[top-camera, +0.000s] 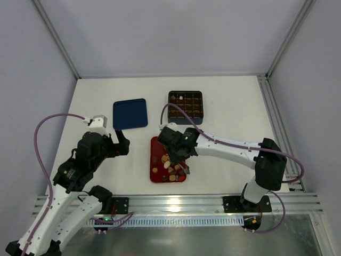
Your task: Pack the chocolate
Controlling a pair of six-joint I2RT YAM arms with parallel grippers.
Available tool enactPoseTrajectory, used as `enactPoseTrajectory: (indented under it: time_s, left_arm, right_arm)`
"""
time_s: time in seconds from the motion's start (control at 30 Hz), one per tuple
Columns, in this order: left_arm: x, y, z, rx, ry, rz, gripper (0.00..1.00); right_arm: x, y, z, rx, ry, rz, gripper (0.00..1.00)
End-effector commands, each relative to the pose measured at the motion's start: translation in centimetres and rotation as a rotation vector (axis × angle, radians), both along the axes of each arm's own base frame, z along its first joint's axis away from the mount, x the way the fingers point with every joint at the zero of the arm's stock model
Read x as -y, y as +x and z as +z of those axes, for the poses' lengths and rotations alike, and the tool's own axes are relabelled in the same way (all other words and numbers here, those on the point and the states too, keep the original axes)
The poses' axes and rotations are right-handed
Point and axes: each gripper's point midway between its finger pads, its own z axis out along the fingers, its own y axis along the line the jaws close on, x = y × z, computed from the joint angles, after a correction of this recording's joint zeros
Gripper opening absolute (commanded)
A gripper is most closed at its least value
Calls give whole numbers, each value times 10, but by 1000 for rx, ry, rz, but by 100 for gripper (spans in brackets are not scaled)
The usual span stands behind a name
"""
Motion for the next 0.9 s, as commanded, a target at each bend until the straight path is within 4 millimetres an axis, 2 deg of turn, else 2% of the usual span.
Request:
enactPoseTrajectory:
  time_s: [0.0, 0.4, 0.87]
  left_arm:
    - [2, 2, 6, 29, -17, 0, 100]
    - [1, 3, 5, 26, -14, 2, 100]
    - [2, 3, 4, 20, -13, 2, 100]
  right_arm:
    - [-5, 6, 21, 47, 23, 8, 37]
    - [4, 20, 47, 70, 74, -5, 33]
    - [17, 34, 67, 77, 131, -20, 27]
